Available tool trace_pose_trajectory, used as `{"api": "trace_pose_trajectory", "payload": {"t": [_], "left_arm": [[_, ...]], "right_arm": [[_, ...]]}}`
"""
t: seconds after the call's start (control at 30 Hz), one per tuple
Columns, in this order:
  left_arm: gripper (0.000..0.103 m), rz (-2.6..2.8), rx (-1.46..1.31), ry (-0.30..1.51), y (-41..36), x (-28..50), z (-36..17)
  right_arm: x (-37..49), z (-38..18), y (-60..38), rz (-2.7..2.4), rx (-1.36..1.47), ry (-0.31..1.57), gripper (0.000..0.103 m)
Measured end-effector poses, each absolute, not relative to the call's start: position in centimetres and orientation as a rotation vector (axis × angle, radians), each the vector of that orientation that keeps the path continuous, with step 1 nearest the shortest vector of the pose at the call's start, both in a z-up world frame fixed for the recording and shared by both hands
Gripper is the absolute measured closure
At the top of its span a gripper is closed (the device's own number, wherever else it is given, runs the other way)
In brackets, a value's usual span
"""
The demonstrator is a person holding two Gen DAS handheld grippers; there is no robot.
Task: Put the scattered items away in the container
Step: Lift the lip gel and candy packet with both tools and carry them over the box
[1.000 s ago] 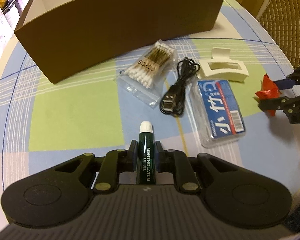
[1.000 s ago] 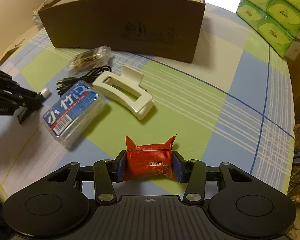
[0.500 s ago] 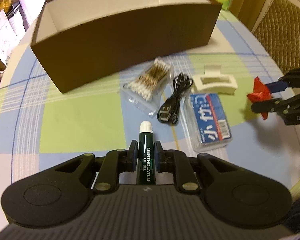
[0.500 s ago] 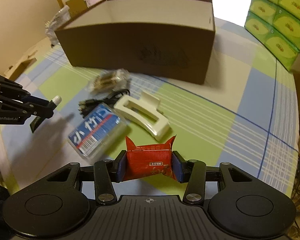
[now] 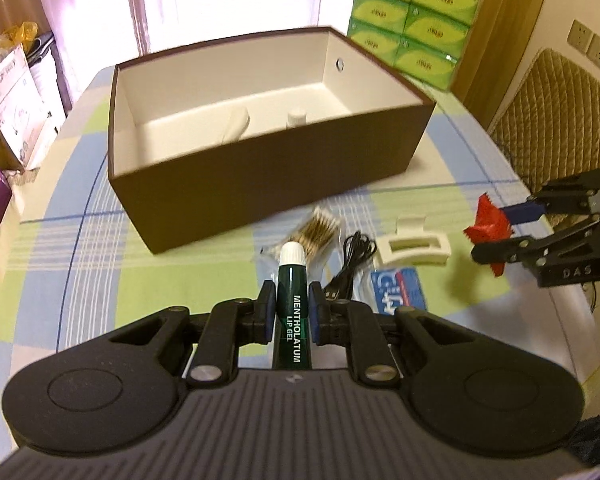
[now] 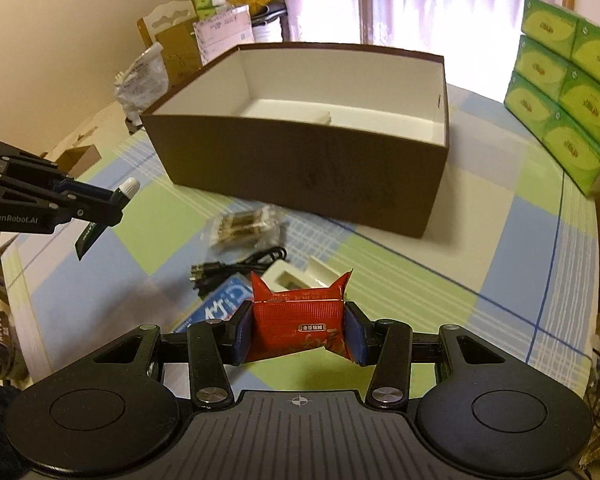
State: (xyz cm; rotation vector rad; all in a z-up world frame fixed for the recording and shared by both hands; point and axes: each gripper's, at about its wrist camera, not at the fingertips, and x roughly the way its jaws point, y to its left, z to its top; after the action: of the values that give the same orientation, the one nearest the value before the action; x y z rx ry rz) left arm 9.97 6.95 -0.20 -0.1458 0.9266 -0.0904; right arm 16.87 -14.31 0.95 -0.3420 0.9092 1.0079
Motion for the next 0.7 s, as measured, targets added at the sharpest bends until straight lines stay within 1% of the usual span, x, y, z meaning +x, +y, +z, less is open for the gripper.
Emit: {"api": "trace_pose_trajectory", "payload": {"t": [0.17, 0.37, 0.53, 0.7], "left_arm": [[0.090, -0.107, -0.154, 0.893, 7.3, 10.5, 1.1], [0.090, -0.124, -0.144, 0.849, 8.1, 11.9, 2.5], [0.090, -0.147, -0.125, 0.799, 9.2, 14.0, 4.2], [0.090, -0.153, -0.096, 0.753, 10.3, 17.1, 5.5]], "right_arm": [[17.4, 1.8, -13.6, 1.033, -0.324, 0.895, 0.054], [19.0, 3.7, -11.7, 1.056, -0.315, 0.836, 0.054], [20.9, 5.5, -9.5, 1.076, -0.313, 0.771, 0.054], [24.2, 6.2, -6.9, 1.061, -0.320, 0.744, 0.054]]}}
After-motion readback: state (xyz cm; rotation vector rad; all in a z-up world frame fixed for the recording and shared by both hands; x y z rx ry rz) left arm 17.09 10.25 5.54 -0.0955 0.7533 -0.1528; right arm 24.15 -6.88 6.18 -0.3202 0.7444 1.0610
